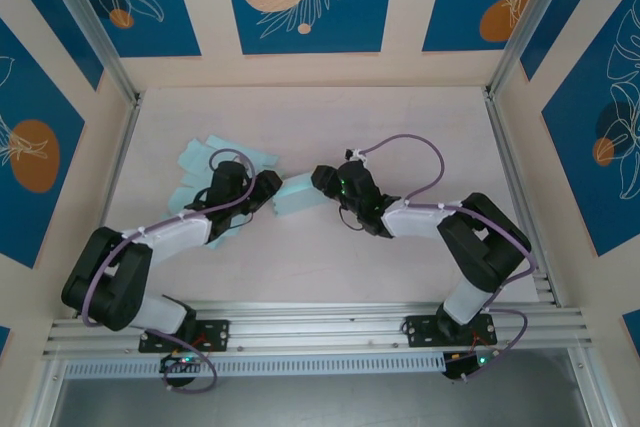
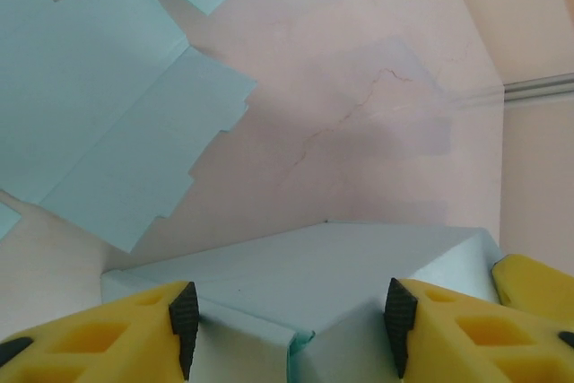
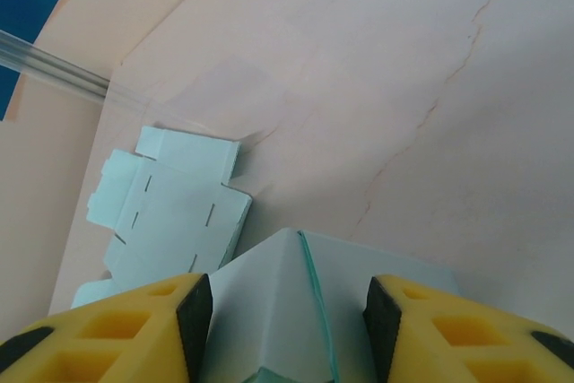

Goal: Fold the paper box

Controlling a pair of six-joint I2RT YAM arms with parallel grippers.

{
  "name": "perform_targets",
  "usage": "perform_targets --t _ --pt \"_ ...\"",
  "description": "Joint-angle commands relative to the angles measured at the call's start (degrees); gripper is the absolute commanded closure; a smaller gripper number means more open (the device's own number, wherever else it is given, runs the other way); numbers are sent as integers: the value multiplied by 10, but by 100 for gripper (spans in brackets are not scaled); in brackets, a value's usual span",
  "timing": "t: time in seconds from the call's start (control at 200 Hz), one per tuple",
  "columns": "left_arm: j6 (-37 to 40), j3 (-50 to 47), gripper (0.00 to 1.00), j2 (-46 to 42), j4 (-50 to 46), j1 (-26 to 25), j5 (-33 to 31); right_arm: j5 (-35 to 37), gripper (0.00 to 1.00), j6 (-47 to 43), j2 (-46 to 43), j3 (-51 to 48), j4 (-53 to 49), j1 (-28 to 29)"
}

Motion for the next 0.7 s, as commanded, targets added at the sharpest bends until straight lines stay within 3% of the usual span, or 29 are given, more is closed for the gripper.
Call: perform_targets --t 0.0,0.075,0.29,0.37,0.515,0.695 --pt "15 1 41 19 -35 -23 48 -51 47 -19 61 -51 -169 21" --pt "14 -5 42 26 -32 -32 51 -57 47 -14 73 -46 -167 22" --pt "4 -48 58 57 -2 -62 38 -61 47 1 90 -37 -170 22" --pt "10 -69 70 66 5 -69 24 -61 47 10 89 -39 -172 18" --pt "11 -112 83 74 28 -69 2 -70 47 13 88 -48 -164 12" --pt "24 -132 96 84 38 -69 -10 -139 47 14 77 -63 -120 -9"
